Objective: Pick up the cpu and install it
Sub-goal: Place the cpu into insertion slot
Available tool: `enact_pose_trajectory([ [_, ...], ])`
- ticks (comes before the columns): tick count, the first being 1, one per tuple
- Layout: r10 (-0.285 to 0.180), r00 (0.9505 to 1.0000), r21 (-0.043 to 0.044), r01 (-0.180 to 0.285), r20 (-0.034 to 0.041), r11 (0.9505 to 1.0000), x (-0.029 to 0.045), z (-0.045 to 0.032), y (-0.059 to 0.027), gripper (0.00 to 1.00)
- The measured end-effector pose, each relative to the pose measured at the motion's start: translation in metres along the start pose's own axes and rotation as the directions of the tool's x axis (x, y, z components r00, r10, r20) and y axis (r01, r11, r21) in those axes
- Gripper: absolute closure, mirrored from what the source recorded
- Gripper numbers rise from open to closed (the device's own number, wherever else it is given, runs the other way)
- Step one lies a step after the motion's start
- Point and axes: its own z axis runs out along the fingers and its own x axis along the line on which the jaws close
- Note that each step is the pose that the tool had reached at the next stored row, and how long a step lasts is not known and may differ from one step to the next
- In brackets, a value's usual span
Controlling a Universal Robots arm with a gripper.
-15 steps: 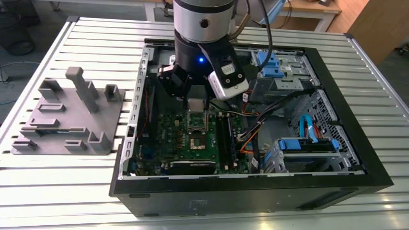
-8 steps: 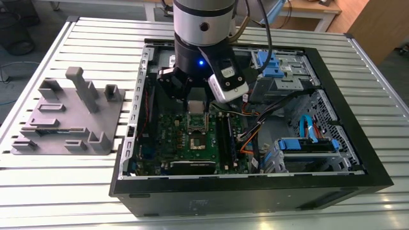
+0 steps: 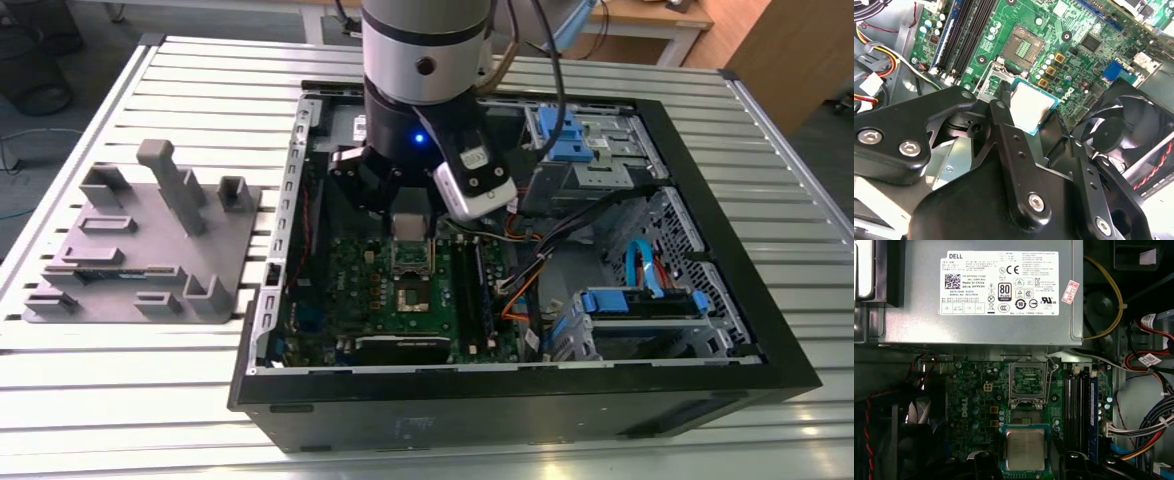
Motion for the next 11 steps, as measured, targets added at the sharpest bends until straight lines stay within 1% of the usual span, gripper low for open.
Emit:
enact_pose_trajectory([
  [11,0.000,1.0000,0.0001,0.000,-0.0001,1.0000,0.0002,0.0113,-0.0003,0.53],
])
